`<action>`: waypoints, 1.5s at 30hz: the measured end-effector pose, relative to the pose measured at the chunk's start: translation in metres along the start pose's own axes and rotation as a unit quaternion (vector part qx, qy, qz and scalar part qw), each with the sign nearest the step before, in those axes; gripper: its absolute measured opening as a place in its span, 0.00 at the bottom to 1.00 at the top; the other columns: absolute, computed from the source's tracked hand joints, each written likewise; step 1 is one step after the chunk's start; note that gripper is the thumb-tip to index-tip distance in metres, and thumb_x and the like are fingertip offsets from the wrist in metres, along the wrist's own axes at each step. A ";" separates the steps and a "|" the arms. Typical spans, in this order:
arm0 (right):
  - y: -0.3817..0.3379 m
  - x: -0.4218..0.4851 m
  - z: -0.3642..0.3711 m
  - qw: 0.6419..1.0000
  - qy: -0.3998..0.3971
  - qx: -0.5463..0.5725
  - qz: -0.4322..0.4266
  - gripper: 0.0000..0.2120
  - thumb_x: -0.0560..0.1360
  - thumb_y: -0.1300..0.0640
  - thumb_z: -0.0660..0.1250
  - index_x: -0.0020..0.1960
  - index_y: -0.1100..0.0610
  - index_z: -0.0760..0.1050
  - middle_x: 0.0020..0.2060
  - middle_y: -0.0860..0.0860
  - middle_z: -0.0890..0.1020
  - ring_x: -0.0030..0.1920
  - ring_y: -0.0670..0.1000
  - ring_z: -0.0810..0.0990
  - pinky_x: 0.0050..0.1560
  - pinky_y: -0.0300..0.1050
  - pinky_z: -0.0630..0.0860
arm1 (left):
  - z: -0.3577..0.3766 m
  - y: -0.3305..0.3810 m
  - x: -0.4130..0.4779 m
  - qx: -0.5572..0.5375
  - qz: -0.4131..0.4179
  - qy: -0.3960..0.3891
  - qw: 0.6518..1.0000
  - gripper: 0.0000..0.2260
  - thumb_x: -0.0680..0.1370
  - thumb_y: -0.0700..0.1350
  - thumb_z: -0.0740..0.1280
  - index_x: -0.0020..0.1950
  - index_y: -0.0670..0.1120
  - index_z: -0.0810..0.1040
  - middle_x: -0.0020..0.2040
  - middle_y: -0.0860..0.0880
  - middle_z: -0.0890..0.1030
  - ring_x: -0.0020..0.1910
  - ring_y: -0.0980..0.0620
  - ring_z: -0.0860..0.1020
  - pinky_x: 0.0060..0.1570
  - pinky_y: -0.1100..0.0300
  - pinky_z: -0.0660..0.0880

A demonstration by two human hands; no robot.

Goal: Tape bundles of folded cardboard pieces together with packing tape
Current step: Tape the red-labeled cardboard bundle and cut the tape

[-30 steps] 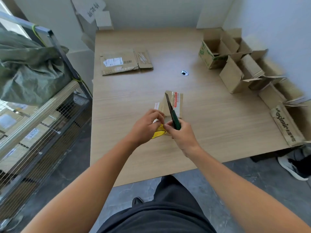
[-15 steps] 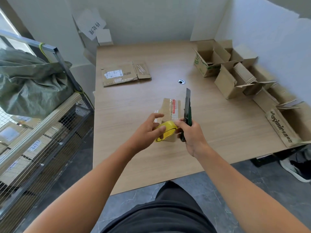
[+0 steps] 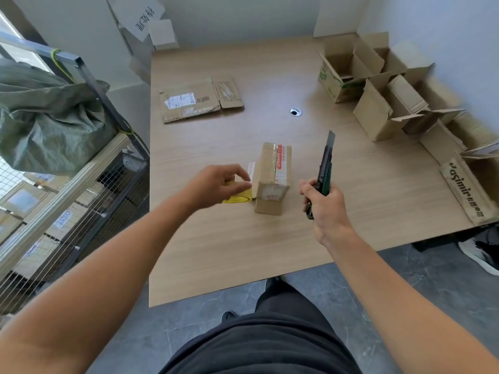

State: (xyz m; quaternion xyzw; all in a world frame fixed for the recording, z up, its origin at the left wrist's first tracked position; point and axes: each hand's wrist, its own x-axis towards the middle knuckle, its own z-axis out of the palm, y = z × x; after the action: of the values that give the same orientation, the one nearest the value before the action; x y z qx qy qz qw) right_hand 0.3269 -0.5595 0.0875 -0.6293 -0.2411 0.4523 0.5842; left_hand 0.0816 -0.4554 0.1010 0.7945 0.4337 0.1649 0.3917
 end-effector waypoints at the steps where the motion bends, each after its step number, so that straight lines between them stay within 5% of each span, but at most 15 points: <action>1: 0.007 0.003 0.001 1.000 0.007 0.001 0.006 0.10 0.77 0.61 0.72 0.41 0.51 0.74 0.33 0.49 0.77 0.29 0.47 0.72 0.27 0.39 0.70 | -0.003 -0.002 0.005 0.031 -0.001 -0.014 0.999 0.07 0.78 0.54 0.71 0.54 0.55 0.82 0.29 0.55 0.75 0.30 0.52 0.77 0.33 0.57 0.75; 7: 0.032 0.043 0.002 0.994 0.097 0.030 0.034 0.10 0.77 0.62 0.71 0.43 0.52 0.72 0.27 0.43 0.76 0.25 0.44 0.71 0.26 0.39 0.70 | -0.004 -0.019 0.047 0.273 -0.037 -0.007 0.961 0.17 0.74 0.68 0.68 0.53 0.59 0.84 0.43 0.53 0.83 0.47 0.50 0.78 0.48 0.55 0.75; 21: 0.091 0.104 -0.007 0.988 0.075 0.029 0.129 0.11 0.79 0.62 0.70 0.43 0.52 0.71 0.33 0.48 0.77 0.28 0.46 0.72 0.29 0.42 0.71 | 0.032 -0.071 0.090 0.248 -0.090 0.003 0.965 0.12 0.74 0.66 0.70 0.46 0.59 0.84 0.36 0.57 0.79 0.42 0.52 0.78 0.38 0.59 0.66; 27: 0.114 0.121 0.000 0.987 0.016 -0.024 0.155 0.06 0.78 0.54 0.72 0.44 0.51 0.76 0.32 0.45 0.79 0.31 0.46 0.75 0.34 0.44 0.72 | 0.056 -0.080 0.104 0.249 -0.045 0.032 0.967 0.14 0.76 0.65 0.69 0.49 0.57 0.85 0.46 0.56 0.86 0.46 0.51 0.81 0.39 0.60 0.66; 32: 0.115 0.132 -0.001 0.992 -0.018 -0.096 0.085 0.07 0.78 0.45 0.70 0.51 0.47 0.77 0.39 0.45 0.83 0.34 0.45 0.79 0.32 0.41 0.76 | 0.071 -0.078 0.115 0.238 0.037 0.051 0.969 0.11 0.80 0.56 0.67 0.50 0.52 0.85 0.45 0.53 0.85 0.42 0.47 0.82 0.36 0.56 0.74; 36: 0.114 0.135 -0.012 0.983 -0.024 -0.181 -0.011 0.04 0.79 0.48 0.70 0.50 0.41 0.74 0.47 0.50 0.78 0.45 0.54 0.82 0.48 0.55 0.81 | 0.072 -0.078 0.116 0.219 0.045 0.004 0.975 0.12 0.81 0.54 0.64 0.53 0.50 0.84 0.46 0.52 0.84 0.43 0.45 0.81 0.38 0.56 0.73; 41: 0.110 0.135 -0.025 0.989 -0.102 -0.104 -0.022 0.05 0.78 0.42 0.69 0.46 0.41 0.75 0.45 0.47 0.81 0.42 0.52 0.83 0.40 0.37 0.76 | 0.068 -0.072 0.117 0.136 0.018 -0.066 0.988 0.21 0.79 0.60 0.56 0.56 0.48 0.83 0.48 0.53 0.82 0.44 0.48 0.79 0.43 0.53 0.73; 45: 0.107 0.151 -0.038 0.973 -0.190 -0.115 -0.064 0.07 0.78 0.37 0.67 0.50 0.38 0.76 0.46 0.46 0.81 0.46 0.60 0.83 0.43 0.44 0.77 | 0.067 -0.071 0.122 0.125 0.027 -0.089 0.988 0.24 0.77 0.62 0.55 0.51 0.46 0.82 0.43 0.52 0.80 0.39 0.49 0.75 0.39 0.52 0.72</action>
State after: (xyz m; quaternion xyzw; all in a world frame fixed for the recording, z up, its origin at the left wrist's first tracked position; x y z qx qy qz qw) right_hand 0.4068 -0.4756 -0.0616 -0.5780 -0.4381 0.4941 0.4793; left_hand 0.1523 -0.3652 -0.0055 0.8601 0.3930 0.0480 0.3217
